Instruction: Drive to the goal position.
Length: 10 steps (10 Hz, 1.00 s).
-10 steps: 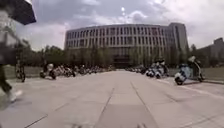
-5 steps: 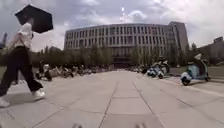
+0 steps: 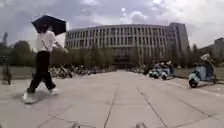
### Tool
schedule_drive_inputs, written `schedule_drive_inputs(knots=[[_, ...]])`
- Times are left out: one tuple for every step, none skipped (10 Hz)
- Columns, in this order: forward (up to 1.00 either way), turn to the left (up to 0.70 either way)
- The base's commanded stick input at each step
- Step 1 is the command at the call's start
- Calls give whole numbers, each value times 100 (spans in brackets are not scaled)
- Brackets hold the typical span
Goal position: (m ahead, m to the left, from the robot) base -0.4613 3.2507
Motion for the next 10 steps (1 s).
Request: schedule_drive_inputs(knots=[[70, 0], [70, 0], [70, 0], [70, -1], [70, -5], [70, -14], [70, -14], [70, -14], [70, -14], [70, -14]])
